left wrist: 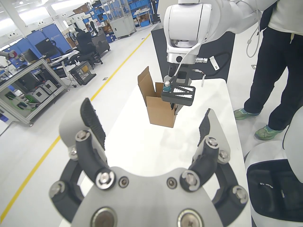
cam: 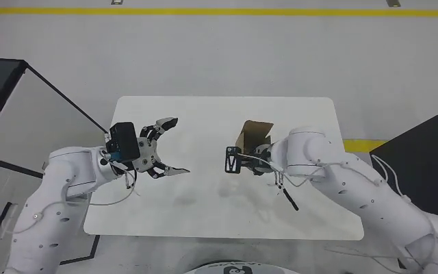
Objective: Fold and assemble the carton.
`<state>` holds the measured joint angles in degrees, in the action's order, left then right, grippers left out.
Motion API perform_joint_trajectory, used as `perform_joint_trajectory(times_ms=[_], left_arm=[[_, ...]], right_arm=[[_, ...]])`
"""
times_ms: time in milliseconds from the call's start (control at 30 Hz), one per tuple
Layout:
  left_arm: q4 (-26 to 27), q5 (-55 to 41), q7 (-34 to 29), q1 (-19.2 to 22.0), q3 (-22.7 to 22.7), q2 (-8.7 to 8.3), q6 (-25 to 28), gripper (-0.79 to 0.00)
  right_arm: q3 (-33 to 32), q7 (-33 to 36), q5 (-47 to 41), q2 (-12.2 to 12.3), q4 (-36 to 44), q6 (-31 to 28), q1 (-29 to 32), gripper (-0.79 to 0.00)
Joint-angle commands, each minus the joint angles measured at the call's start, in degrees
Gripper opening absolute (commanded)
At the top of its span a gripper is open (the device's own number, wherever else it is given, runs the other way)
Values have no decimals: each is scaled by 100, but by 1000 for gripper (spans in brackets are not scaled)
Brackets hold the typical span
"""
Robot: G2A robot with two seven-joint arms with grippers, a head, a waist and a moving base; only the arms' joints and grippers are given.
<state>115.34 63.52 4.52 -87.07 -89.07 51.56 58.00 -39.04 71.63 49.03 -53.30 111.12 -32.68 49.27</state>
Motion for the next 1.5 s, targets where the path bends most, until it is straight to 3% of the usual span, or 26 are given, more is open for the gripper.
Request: perform_joint_trajectory(times_ms=[0, 200, 333, 667, 1033, 1467], left_arm=[[0, 0, 0, 0, 0, 0, 0, 0], [0, 0, 0, 0, 0, 0, 0, 0], [0, 0, 0, 0, 0, 0, 0, 0], [0, 0, 0, 0, 0, 0, 0, 0], [0, 0, 0, 0, 0, 0, 0, 0], [0, 0, 0, 0, 0, 0, 0, 0]], right_arm=[[-3, 11, 2, -1, 3, 13, 1, -785], [-3, 11, 2, -1, 3, 13, 1, -785], [154, -411, 225, -36, -279, -185, 99, -785], [830, -984, 597, -356, -1160, -499, -180, -785], [860, -1197, 814, -370, -1205, -428, -101, -785], [1124, -1257, 1345, -570, -1484, -52, -74, -785]])
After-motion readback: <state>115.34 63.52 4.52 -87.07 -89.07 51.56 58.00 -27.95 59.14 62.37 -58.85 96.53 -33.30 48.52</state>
